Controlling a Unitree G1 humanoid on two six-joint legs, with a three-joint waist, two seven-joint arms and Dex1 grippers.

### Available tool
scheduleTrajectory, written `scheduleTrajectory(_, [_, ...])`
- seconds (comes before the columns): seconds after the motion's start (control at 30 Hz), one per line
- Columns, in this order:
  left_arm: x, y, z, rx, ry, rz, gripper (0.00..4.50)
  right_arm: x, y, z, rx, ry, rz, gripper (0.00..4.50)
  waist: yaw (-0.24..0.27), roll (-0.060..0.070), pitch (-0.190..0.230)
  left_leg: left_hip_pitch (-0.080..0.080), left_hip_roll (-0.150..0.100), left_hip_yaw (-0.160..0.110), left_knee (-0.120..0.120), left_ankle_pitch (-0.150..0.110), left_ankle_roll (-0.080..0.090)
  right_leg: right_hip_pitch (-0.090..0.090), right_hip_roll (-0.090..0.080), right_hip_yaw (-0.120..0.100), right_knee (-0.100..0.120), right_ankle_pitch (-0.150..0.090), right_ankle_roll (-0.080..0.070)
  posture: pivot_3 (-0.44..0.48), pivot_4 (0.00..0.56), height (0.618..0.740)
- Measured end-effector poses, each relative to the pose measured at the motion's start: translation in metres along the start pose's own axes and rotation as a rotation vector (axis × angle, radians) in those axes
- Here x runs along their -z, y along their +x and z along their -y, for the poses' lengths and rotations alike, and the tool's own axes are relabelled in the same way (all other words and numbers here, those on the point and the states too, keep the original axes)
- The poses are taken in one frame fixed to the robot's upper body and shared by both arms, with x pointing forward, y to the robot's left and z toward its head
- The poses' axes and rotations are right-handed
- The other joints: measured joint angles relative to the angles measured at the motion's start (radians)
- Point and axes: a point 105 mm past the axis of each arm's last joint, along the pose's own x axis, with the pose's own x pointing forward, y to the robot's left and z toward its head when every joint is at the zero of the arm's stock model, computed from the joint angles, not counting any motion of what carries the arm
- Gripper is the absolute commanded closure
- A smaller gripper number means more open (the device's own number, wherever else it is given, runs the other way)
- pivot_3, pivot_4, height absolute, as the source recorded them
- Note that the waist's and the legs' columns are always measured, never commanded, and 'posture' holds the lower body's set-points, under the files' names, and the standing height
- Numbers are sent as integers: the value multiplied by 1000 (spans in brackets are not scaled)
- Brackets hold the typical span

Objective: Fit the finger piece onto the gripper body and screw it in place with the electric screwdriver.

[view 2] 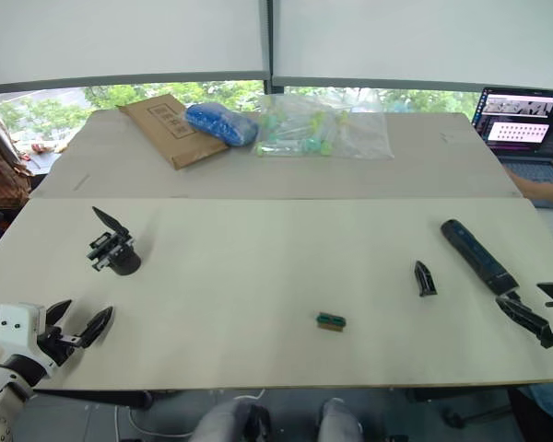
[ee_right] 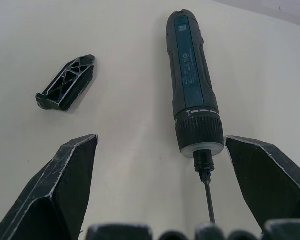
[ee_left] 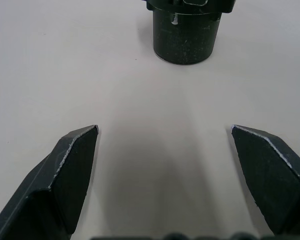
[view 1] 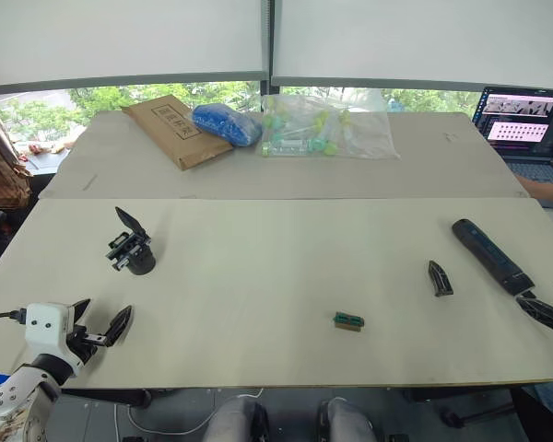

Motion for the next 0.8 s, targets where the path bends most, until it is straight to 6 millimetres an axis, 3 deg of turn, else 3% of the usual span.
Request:
scheduleTrajectory(0.1, [-1, 2, 1, 7, 4, 0, 0, -4, 2, -1, 0, -7, 14, 23, 0, 0, 0, 0, 0, 0, 0, 0, 0, 0, 0, 0, 0, 0, 0, 0, 150, 732])
scheduleTrajectory(0.17, [-8, 8, 4, 28, 14, 5, 0, -17, 7, -8, -21, -44, 53, 23, 0, 0, 0, 0, 0, 0, 0, 0, 0, 0, 0, 0, 0, 0, 0, 0, 150, 732])
scheduleTrajectory(0.37, [-34, 19, 13, 74, 41, 41, 0, -66, 25, -67, -276, -138, 171, 23, 0, 0, 0, -1, 0, 0, 0, 0, 0, 2, 1, 0, 1, 0, 0, 0, 150, 732])
scheduleTrajectory(0.53, [-45, 35, 23, 105, 66, 60, 0, -109, 35, -135, -567, -196, 278, 23, 1, -1, 0, 0, 0, 0, 0, 0, 0, 1, 2, -1, 1, 0, 0, 0, 150, 732])
scheduleTrajectory(0.67, [-41, 50, 22, 106, 61, 42, 0, -127, 36, -166, -708, -224, 319, 23, 5, -2, 1, -1, -2, 0, 1, 0, 0, 1, 4, -1, 1, 0, 1, 0, 150, 732])
scheduleTrajectory(0.8, [-40, 64, 19, 96, 61, 31, 0, -131, 40, -186, -789, -238, 331, 23, 2, -4, 1, -2, -2, 0, 1, 2, 3, 2, 5, -1, 1, 1, 1, 0, 150, 732])
